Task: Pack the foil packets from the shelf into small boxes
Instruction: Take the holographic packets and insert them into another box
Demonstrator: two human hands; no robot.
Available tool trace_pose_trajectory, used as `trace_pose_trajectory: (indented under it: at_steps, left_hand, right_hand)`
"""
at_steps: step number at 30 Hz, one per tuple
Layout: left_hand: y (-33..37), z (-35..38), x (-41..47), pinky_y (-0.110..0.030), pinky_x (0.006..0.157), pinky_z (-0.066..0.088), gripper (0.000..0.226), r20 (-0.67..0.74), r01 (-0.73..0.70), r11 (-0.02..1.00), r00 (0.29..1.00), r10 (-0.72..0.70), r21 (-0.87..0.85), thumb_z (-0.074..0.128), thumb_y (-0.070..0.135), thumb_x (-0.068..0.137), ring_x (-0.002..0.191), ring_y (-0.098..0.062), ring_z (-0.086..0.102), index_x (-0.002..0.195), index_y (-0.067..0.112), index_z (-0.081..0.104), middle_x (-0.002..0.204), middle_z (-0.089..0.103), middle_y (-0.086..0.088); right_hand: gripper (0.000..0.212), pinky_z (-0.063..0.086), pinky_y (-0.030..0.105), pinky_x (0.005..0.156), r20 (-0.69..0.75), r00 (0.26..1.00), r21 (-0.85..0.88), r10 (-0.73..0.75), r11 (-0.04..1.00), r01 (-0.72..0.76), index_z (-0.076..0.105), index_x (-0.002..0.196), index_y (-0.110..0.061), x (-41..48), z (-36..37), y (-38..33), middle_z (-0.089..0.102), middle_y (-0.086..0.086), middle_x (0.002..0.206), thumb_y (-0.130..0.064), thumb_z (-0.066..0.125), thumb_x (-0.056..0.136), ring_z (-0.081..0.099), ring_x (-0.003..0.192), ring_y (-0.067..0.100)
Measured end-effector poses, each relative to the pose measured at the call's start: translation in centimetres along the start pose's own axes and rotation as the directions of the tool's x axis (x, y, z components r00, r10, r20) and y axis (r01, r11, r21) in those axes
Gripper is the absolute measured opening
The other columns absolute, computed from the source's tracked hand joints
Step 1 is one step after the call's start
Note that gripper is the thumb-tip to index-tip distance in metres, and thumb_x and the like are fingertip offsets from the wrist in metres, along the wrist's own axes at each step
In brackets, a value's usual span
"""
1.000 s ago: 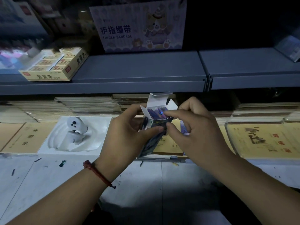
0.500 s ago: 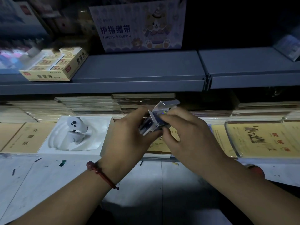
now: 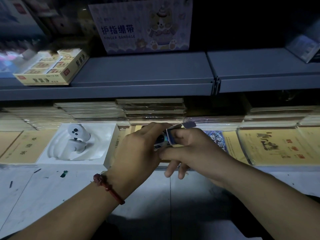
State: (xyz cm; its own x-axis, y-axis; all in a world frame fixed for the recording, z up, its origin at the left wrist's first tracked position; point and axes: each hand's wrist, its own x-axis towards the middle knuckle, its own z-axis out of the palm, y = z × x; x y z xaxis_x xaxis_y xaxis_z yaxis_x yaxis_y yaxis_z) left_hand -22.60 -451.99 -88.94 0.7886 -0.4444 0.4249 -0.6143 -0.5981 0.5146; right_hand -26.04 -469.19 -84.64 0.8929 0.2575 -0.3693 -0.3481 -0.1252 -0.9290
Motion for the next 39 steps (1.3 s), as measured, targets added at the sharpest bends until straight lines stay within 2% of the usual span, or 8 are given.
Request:
trace_pose_trajectory:
  at_steps: [14, 20, 27, 30, 32, 35, 37, 39]
  left_hand:
    - [0.7, -0.2, -0.1, -0.037, 0.071, 0.059, 0.04, -0.054, -0.028, 1.0, 0.998, 0.028, -0.002, 0.073, 0.016, 0.083, 0.091, -0.017, 0.072, 0.122, 0.017, 0.069, 0.105, 0.073, 0.005]
    - [0.6, 0.1, -0.2, -0.035, 0.075, 0.06, 0.044, -0.002, -0.026, 1.0, 1.0, 0.026, -0.017, 0.074, 0.006, 0.08, 0.094, -0.017, 0.071, 0.123, 0.015, 0.069, 0.107, 0.073, 0.003]
    - [0.3, -0.2, 0.7, -0.028, 0.078, 0.053, 0.039, 0.025, 0.08, 0.995, 0.997, -0.078, -0.065, 0.08, 0.024, 0.086, 0.092, -0.008, 0.066, 0.122, 0.023, 0.067, 0.103, 0.07, 0.012]
    - [1.0, -0.4, 1.0, -0.018, 0.078, 0.051, 0.033, 0.02, 0.102, 0.991, 0.995, -0.1, -0.089, 0.08, 0.017, 0.084, 0.091, -0.005, 0.064, 0.113, 0.027, 0.068, 0.099, 0.068, 0.015]
    - [1.4, -0.2, 1.0, -0.018, 0.078, 0.052, 0.036, 0.015, 0.12, 0.981, 0.993, -0.119, -0.154, 0.08, 0.007, 0.08, 0.091, -0.007, 0.066, 0.11, 0.024, 0.069, 0.097, 0.07, 0.011]
    - [1.0, 0.1, 1.1, -0.032, 0.078, 0.06, 0.037, 0.034, 0.255, 0.917, 0.966, -0.258, -0.305, 0.077, 0.019, 0.08, 0.089, -0.008, 0.072, 0.115, 0.024, 0.068, 0.099, 0.073, 0.011]
    - [0.7, 0.0, 1.1, -0.032, 0.074, 0.062, 0.04, 0.052, 0.364, 0.857, 0.927, -0.372, -0.365, 0.082, 0.026, 0.079, 0.083, -0.006, 0.074, 0.115, 0.024, 0.067, 0.097, 0.075, 0.014]
    - [0.5, -0.3, 1.4, -0.032, 0.07, 0.061, 0.048, 0.075, 0.439, 0.737, 0.879, -0.471, -0.514, 0.089, 0.015, 0.075, 0.079, -0.011, 0.076, 0.114, 0.021, 0.062, 0.094, 0.077, 0.01]
  right_hand:
    - [0.026, 0.048, 0.027, 0.048, 0.024, 0.999, -0.047, -0.044, 0.998, 0.045, 0.07, 0.111, -0.016, 0.0, -0.3, 0.3, 0.076, -0.001, 0.106, -0.003, 0.072, 0.088, 0.071, 0.059, 0.025]
    - [0.027, 0.05, 0.028, 0.048, 0.034, 0.999, -0.077, -0.008, 0.997, 0.01, 0.068, 0.114, -0.015, 0.2, 0.0, 0.5, 0.076, 0.0, 0.103, -0.006, 0.072, 0.089, 0.071, 0.057, 0.026]
    - [0.014, 0.051, 0.028, 0.045, -0.094, 0.995, -0.033, -0.03, 0.999, 0.027, 0.07, 0.111, -0.013, 0.4, -0.7, -0.3, 0.077, 0.004, 0.078, -0.014, 0.065, 0.099, 0.07, 0.052, 0.027]
    - [0.012, 0.054, 0.03, 0.045, -0.16, 0.982, -0.155, -0.102, 0.985, 0.077, 0.071, 0.109, -0.017, 0.4, -0.7, -0.3, 0.076, 0.002, 0.074, -0.018, 0.067, 0.098, 0.07, 0.049, 0.026]
    - [0.013, 0.059, 0.035, 0.051, -0.209, 0.953, -0.376, -0.22, 0.918, 0.129, 0.07, 0.109, -0.025, 0.5, -0.6, 0.3, 0.075, -0.001, 0.083, -0.027, 0.068, 0.097, 0.07, 0.05, 0.022]
    - [0.025, 0.058, 0.035, 0.066, -0.21, 0.822, -0.749, -0.529, 0.627, 0.212, 0.067, 0.117, -0.031, 1.1, -0.8, 1.7, 0.072, -0.004, 0.094, -0.038, 0.069, 0.094, 0.059, 0.064, 0.009]
    - [0.024, 0.051, 0.026, 0.063, -0.224, 0.696, -0.759, -0.682, 0.57, 0.314, 0.07, 0.114, -0.023, 1.5, -1.5, 1.9, 0.07, -0.004, 0.095, -0.03, 0.074, 0.091, 0.05, 0.063, -0.003]
    - [0.022, 0.04, 0.008, 0.065, -0.262, 0.636, -0.741, -0.726, 0.574, 0.35, 0.071, 0.11, -0.017, 1.7, -2.2, 1.8, 0.064, -0.005, 0.099, -0.024, 0.076, 0.09, 0.051, 0.068, -0.009]
